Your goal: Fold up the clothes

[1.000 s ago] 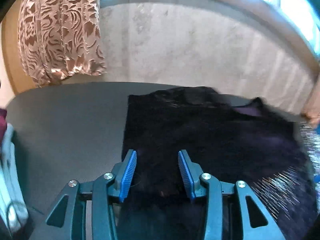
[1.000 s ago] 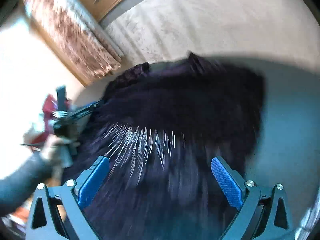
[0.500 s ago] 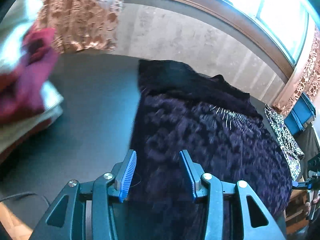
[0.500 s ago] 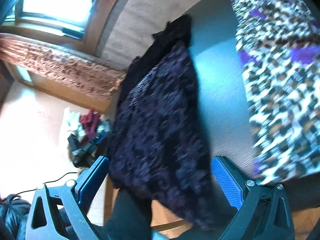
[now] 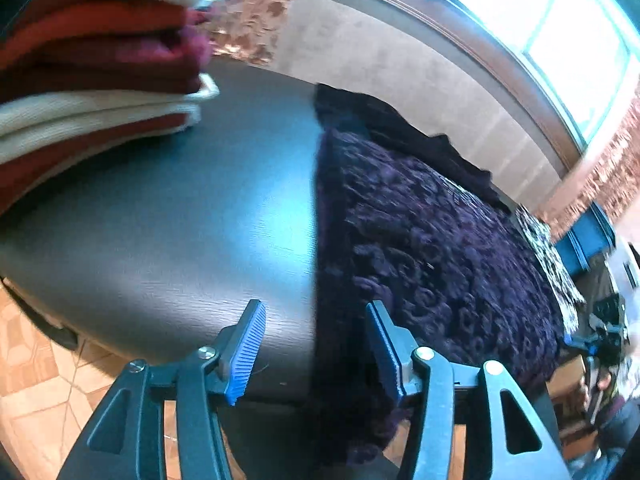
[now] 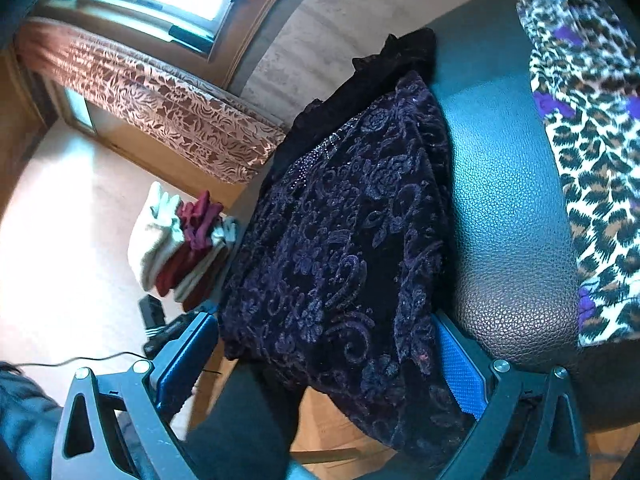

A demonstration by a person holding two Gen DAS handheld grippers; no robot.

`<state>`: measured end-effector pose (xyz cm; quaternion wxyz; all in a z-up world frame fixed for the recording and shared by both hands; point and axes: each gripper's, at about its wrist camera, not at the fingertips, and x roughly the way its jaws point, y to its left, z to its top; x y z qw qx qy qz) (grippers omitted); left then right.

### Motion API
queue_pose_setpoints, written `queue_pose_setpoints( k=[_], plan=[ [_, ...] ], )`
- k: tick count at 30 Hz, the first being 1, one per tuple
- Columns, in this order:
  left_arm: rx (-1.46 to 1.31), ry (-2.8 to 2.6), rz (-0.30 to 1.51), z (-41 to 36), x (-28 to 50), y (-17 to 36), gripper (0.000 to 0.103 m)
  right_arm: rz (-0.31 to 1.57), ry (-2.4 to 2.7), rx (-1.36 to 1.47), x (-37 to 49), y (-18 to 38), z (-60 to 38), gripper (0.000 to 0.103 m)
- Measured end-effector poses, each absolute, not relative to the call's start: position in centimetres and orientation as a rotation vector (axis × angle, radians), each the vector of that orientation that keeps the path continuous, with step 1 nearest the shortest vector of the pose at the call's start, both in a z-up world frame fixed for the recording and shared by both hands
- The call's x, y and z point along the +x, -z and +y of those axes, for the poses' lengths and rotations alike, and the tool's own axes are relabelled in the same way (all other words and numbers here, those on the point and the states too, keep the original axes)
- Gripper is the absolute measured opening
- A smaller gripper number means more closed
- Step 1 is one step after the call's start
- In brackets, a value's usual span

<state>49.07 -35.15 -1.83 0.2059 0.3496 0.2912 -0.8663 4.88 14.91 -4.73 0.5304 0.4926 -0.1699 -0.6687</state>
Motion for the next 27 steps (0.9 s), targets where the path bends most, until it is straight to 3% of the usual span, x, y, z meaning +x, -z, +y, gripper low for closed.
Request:
queue_pose_setpoints(
  k=[16, 19, 22, 25, 27],
  plan=[
    [1.140, 2.367, 0.792, -30.1, 49.0, 5.4, 0.053, -0.301, 1.737, 1.010, 7.1, 4.7, 15.1, 0.103],
    [1.210, 2.341, 0.899, -30.4, 48.4, 6.7, 0.053, -0.272, 1.756, 0.992, 7.5, 4.7, 14.9, 0.103],
    [1.268, 2.304, 1.015, -30.8, 48.1, 8.0, 0.045, -0.249, 1.762, 0.999, 7.7, 4.6, 14.6, 0.103],
    [1.306, 2.317, 0.962, -30.2, 47.4, 8.1, 0.034, -0.247, 1.743, 1.043, 7.5, 4.6, 14.7, 0.103],
    [1.317, 2.340, 0.926, -29.7, 47.1, 7.9, 0.016, -0.251, 1.732, 1.069, 7.4, 4.5, 14.8, 0.103]
  ],
)
